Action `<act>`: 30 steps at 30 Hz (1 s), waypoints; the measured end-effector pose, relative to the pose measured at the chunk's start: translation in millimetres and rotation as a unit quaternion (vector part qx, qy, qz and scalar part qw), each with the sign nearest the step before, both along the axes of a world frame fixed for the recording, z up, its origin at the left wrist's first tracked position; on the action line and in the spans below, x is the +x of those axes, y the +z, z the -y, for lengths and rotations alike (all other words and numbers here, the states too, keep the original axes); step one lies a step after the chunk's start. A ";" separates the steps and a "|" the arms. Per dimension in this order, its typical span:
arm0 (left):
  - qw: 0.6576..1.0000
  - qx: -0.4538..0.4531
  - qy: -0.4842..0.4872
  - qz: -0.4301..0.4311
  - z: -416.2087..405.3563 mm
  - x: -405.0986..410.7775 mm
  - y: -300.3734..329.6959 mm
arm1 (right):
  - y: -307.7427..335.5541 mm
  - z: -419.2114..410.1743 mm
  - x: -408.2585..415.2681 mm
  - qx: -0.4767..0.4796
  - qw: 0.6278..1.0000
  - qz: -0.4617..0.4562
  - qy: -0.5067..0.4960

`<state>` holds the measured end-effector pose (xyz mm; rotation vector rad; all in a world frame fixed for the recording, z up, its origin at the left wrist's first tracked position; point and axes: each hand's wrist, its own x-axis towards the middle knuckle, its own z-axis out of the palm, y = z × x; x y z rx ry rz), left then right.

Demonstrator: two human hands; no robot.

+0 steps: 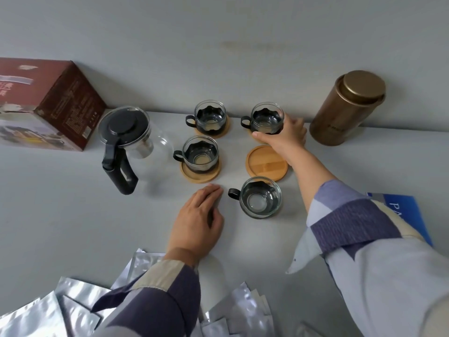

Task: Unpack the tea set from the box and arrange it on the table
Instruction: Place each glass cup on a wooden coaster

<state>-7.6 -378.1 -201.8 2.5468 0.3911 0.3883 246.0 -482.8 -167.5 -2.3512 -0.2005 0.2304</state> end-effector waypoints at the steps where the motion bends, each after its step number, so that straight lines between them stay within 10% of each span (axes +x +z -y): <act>1: 1.000 0.001 0.000 0.000 0.4 -0.1 -0.2 | 0.3 1.7 -0.6 0.003 1.000 -0.010 0.002; 19: 1.000 0.016 0.017 -0.003 4.8 -2.1 -2.6 | 2.4 71.3 -161.9 0.158 0.986 -0.021 0.050; 30: 1.000 0.022 0.015 -0.010 0.6 -2.6 -1.8 | -27.3 40.7 -193.7 0.098 0.980 0.157 -0.070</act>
